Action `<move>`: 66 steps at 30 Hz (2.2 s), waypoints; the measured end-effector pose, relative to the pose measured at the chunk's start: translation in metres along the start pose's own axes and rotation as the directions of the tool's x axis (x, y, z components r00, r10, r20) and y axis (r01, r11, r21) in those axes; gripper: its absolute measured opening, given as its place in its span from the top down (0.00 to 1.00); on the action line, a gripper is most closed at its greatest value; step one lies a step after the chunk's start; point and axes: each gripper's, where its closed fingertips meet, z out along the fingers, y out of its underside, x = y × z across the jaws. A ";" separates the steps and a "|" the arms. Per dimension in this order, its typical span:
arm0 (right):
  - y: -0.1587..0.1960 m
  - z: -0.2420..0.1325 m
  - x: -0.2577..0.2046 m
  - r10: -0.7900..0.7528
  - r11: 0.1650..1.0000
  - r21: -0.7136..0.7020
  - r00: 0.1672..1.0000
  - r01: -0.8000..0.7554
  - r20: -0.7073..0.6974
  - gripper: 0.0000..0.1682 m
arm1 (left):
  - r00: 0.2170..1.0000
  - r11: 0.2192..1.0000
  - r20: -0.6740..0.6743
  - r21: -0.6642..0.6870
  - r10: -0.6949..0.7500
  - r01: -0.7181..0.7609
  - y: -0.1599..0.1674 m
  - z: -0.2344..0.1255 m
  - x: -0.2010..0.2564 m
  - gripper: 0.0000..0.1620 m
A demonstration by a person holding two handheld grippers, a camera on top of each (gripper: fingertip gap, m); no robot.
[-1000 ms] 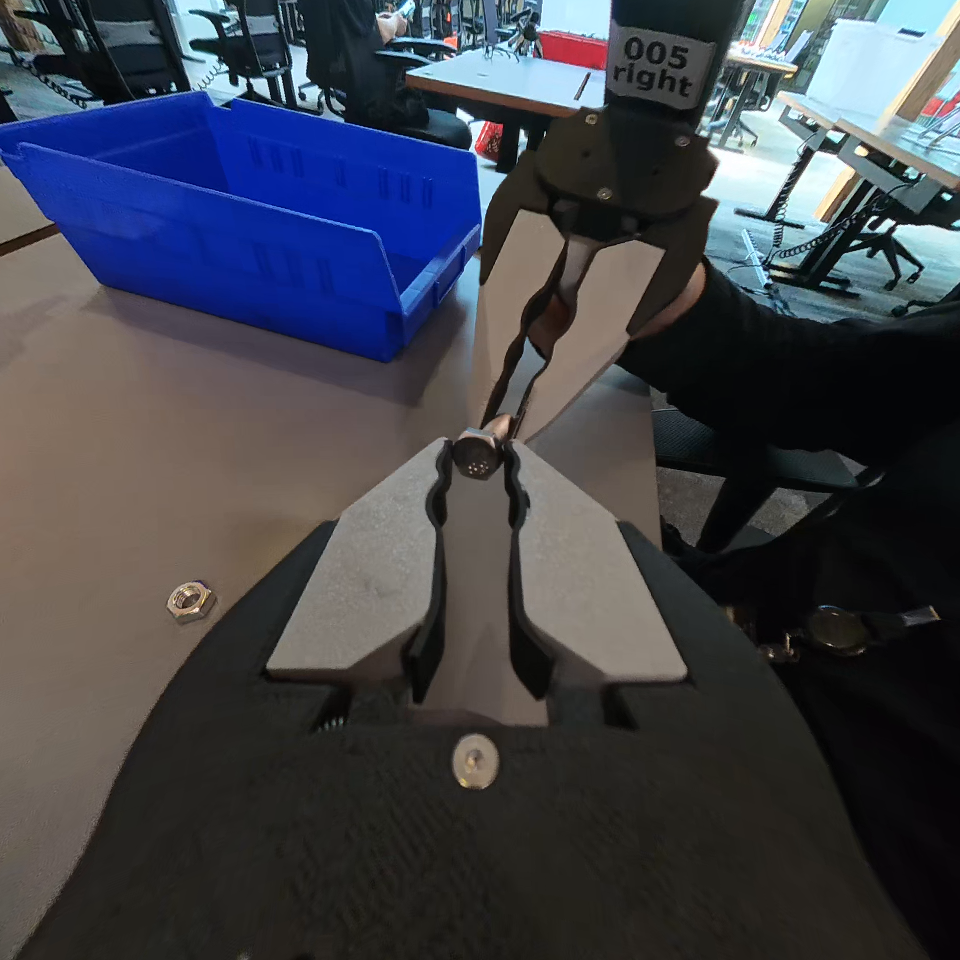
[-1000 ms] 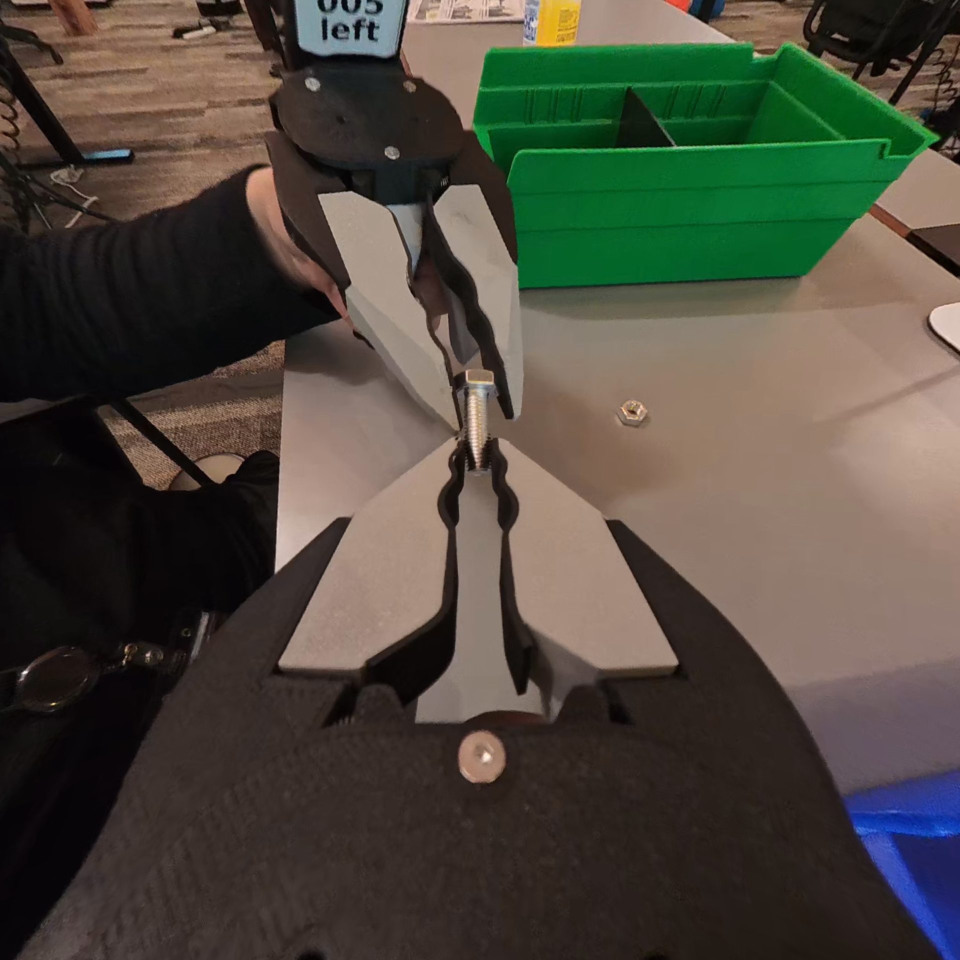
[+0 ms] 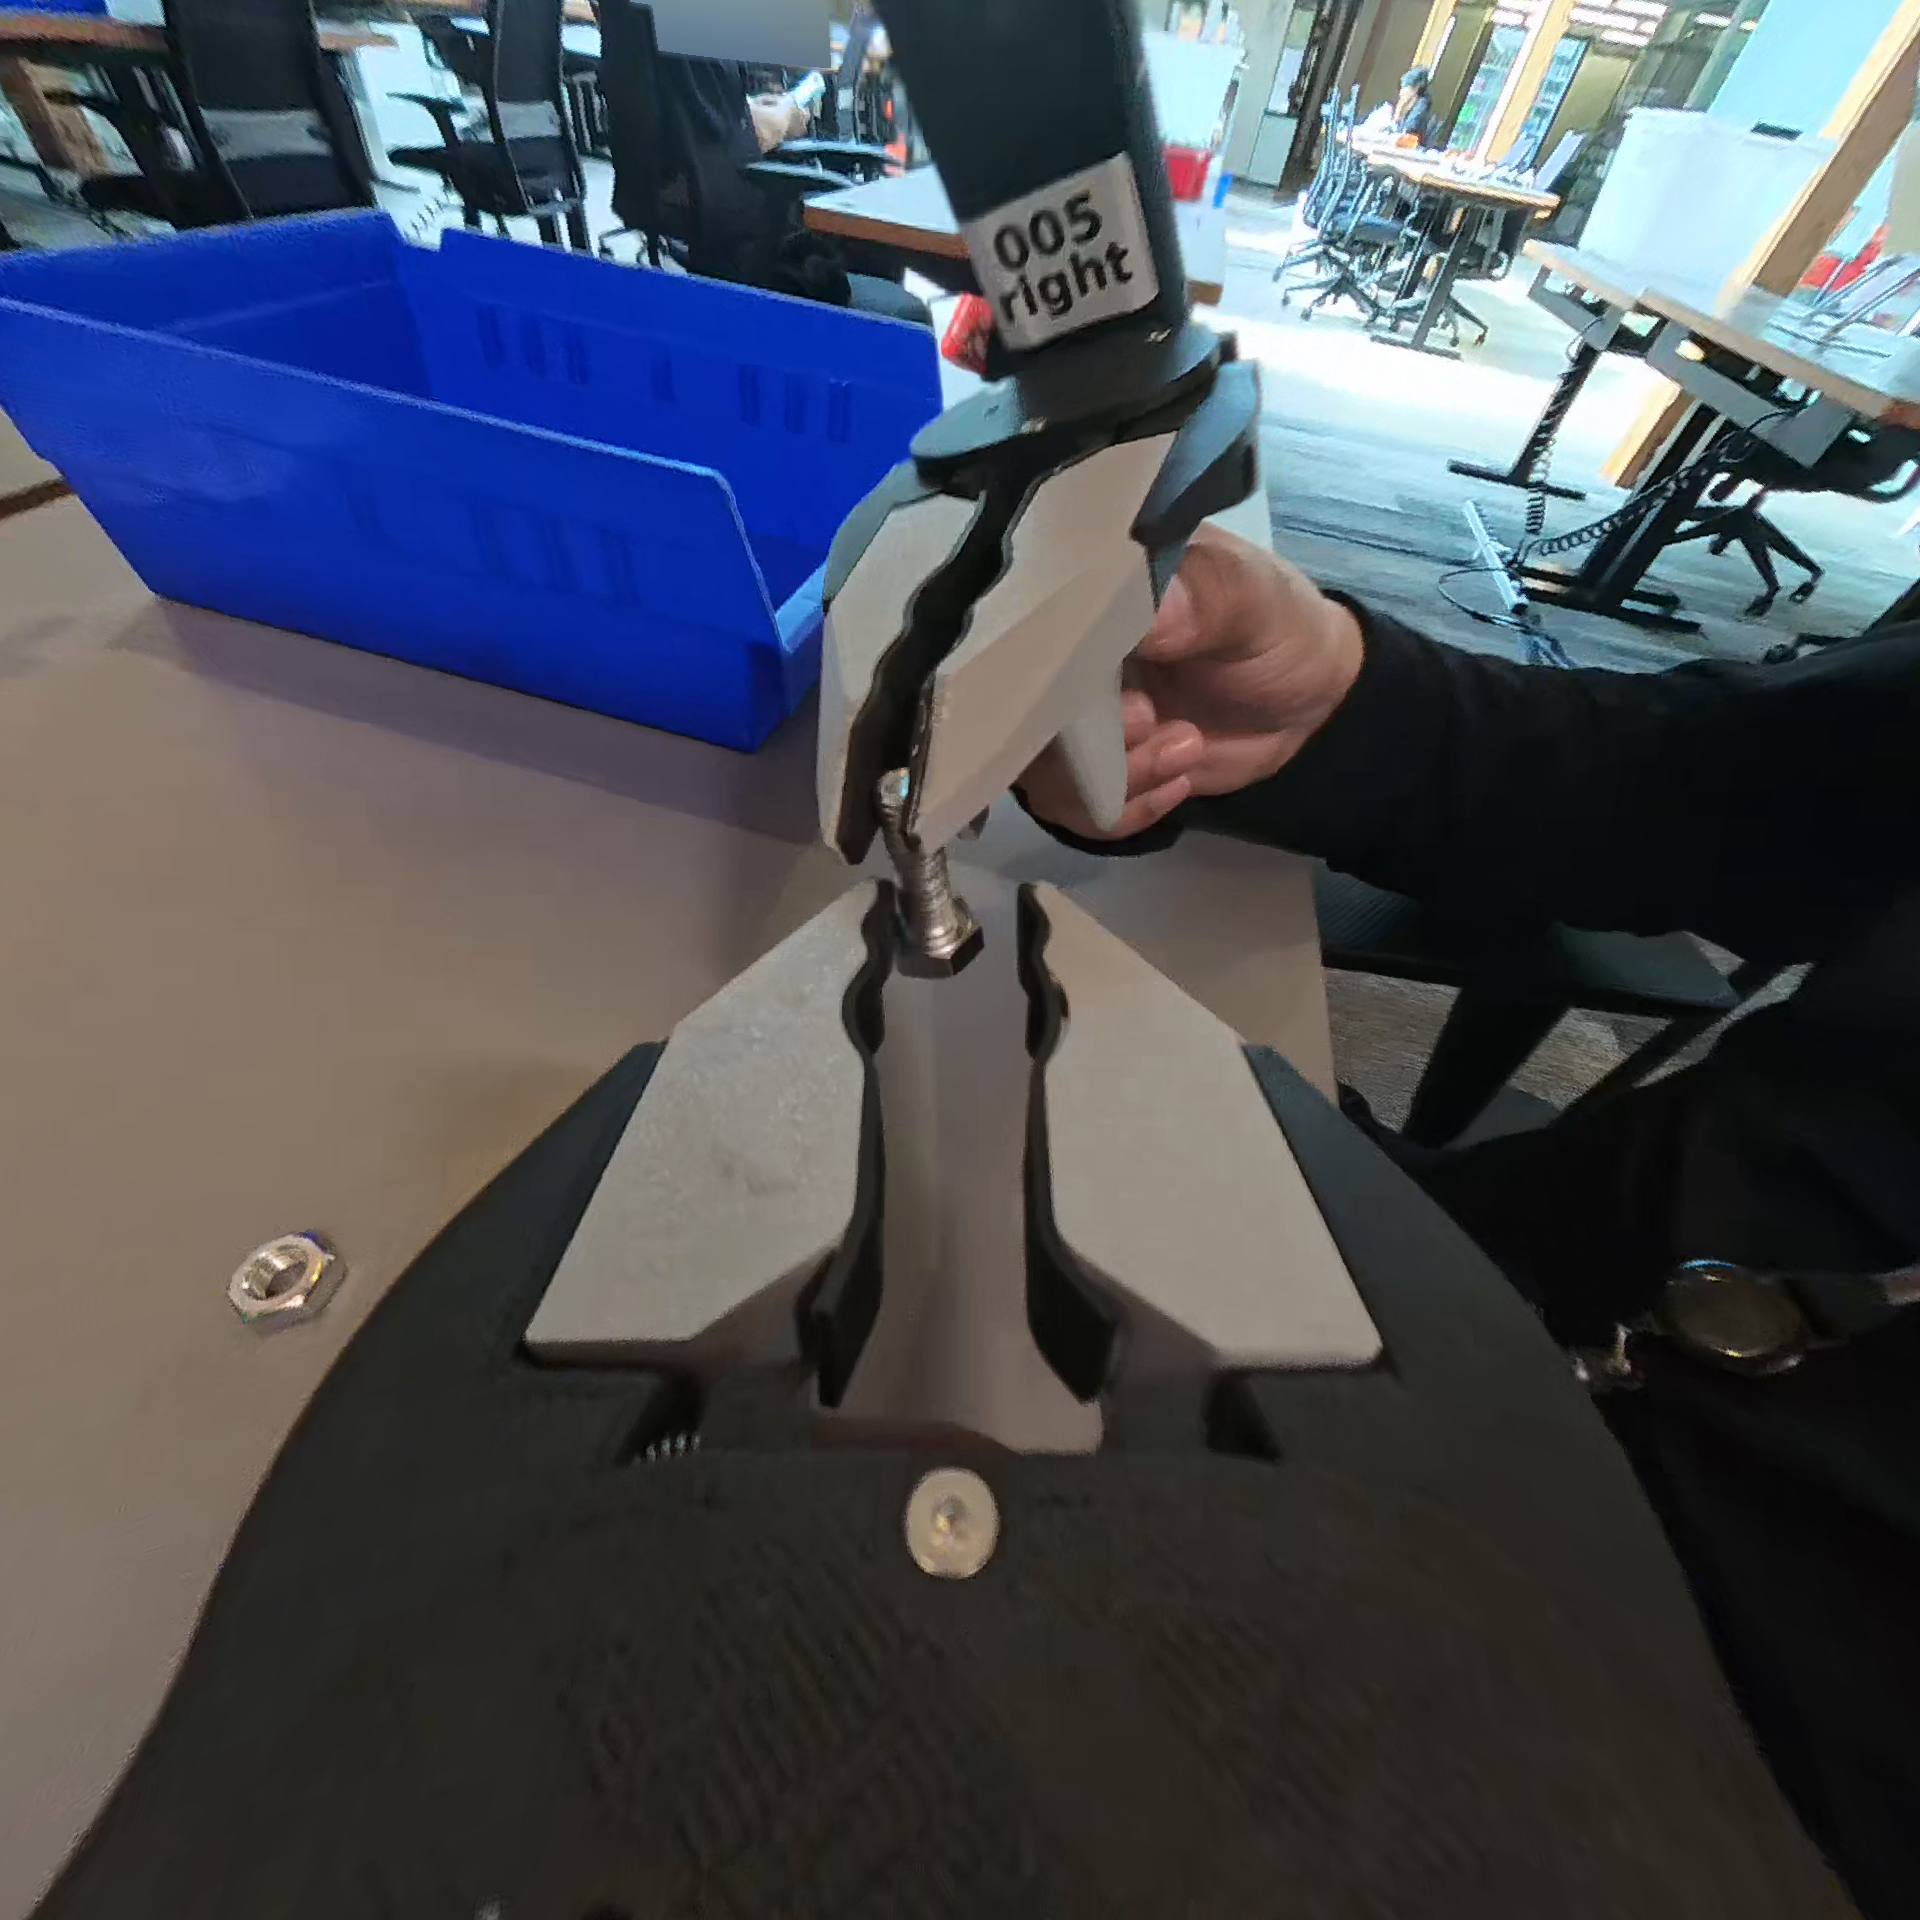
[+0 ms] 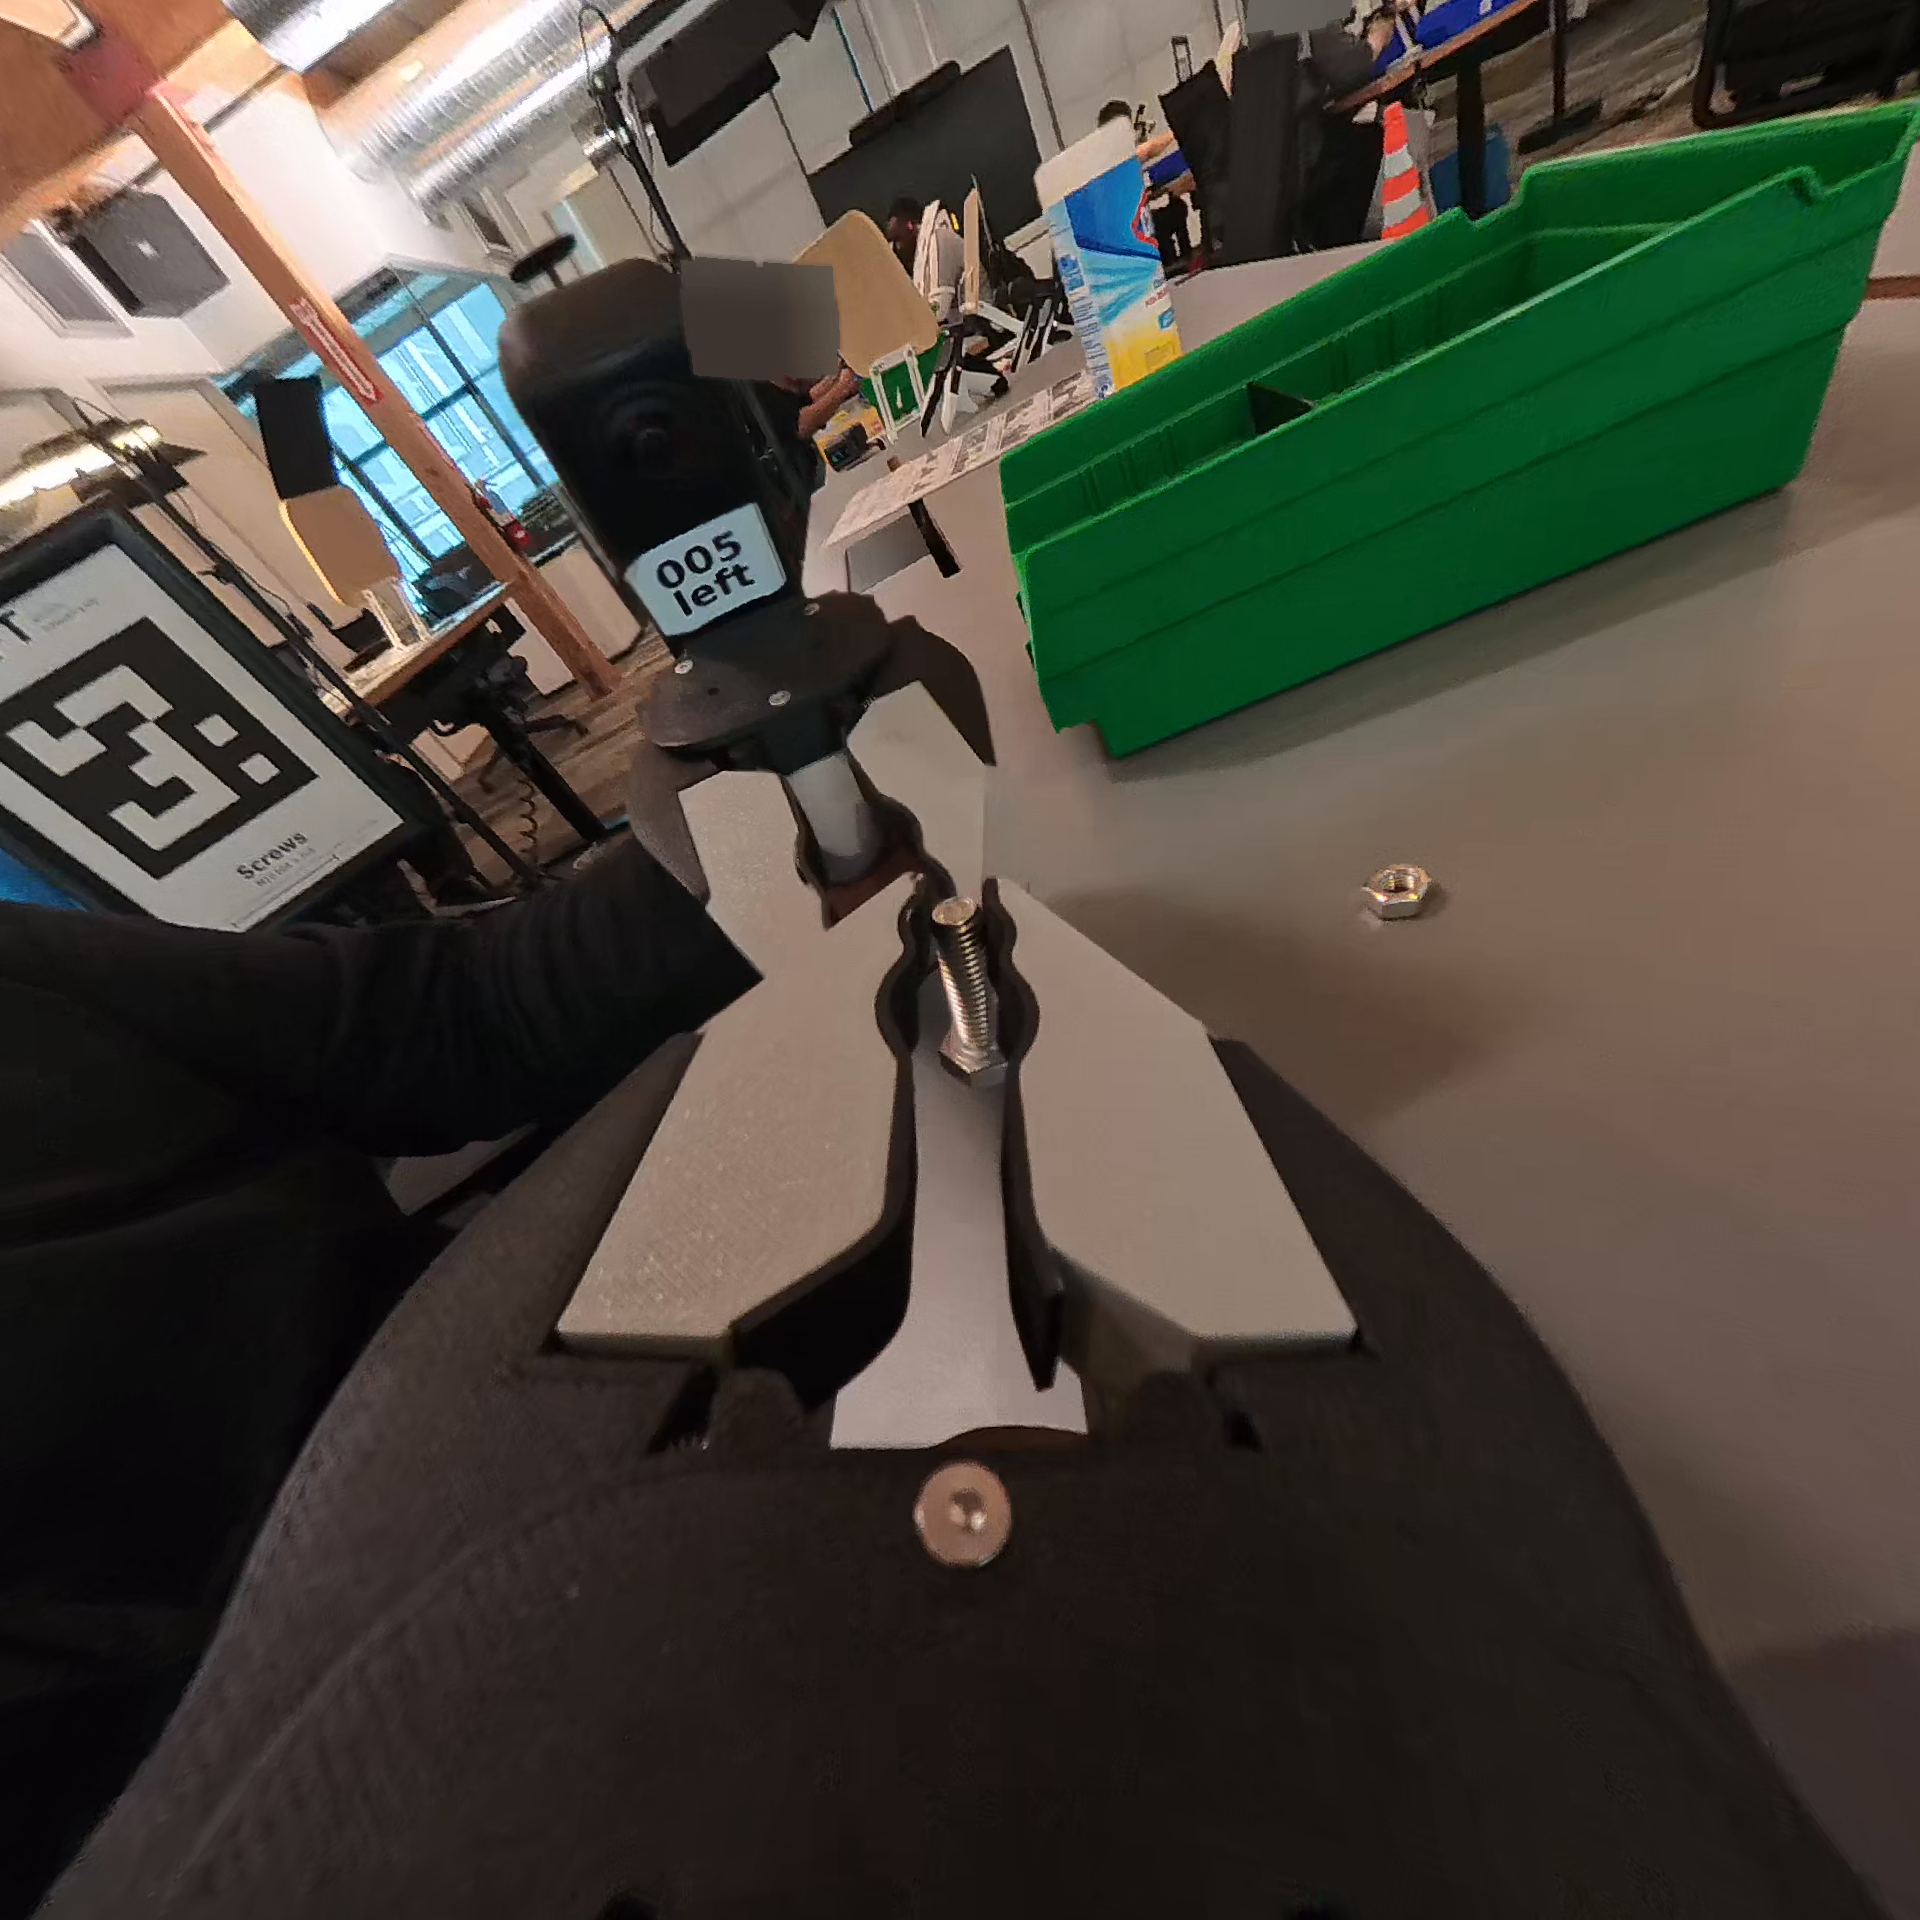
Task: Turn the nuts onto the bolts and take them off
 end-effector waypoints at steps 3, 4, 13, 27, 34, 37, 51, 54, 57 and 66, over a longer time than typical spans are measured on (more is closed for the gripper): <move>0.000 0.000 0.003 0.031 0.999 0.009 1.000 -0.031 0.005 0.97 | 1.000 1.000 0.009 0.011 -0.008 0.008 -0.002 -0.001 -0.002 0.87; 0.000 0.000 0.002 0.040 0.999 0.014 0.999 -0.040 0.012 0.97 | 1.000 1.000 0.019 0.019 -0.016 0.016 -0.002 -0.001 -0.005 0.90; 0.001 0.001 0.004 0.029 1.000 0.002 0.999 -0.029 -0.017 0.97 | 0.983 0.983 -0.058 0.053 -0.172 0.175 -0.001 -0.002 -0.009 0.96; -0.005 -0.003 0.004 0.036 0.998 0.047 0.999 -0.036 0.003 0.94 | 0.994 0.994 -0.018 0.029 -0.109 0.109 0.001 -0.007 -0.013 0.96; 0.019 -0.016 0.052 -0.061 0.995 -0.089 0.961 0.038 -0.270 0.80 | 0.981 0.974 0.146 0.203 -0.130 0.099 -0.027 -0.067 -0.058 0.96; 0.026 -0.005 0.057 -0.110 0.987 -0.143 0.945 0.068 -0.307 0.79 | 0.982 0.954 0.124 0.280 -0.143 0.104 -0.030 -0.074 -0.060 0.96; 0.037 0.065 0.124 -0.506 0.749 -0.574 0.844 0.330 -0.175 0.78 | 0.994 0.990 0.103 0.141 -0.039 0.024 0.005 -0.072 -0.057 0.96; 0.035 0.069 0.128 -0.513 0.733 -0.588 0.846 0.341 -0.148 0.80 | 0.992 0.987 0.117 0.158 -0.043 0.024 0.004 -0.079 -0.062 0.96; 0.038 0.073 0.133 -0.526 0.707 -0.610 0.842 0.358 -0.116 0.81 | 0.996 0.981 0.070 0.189 -0.056 0.042 0.000 -0.081 -0.054 0.96; 0.046 0.080 0.132 -0.460 0.720 -0.599 0.887 0.350 -0.034 0.92 | 0.996 0.977 0.031 0.195 -0.088 0.081 0.001 -0.079 -0.048 0.96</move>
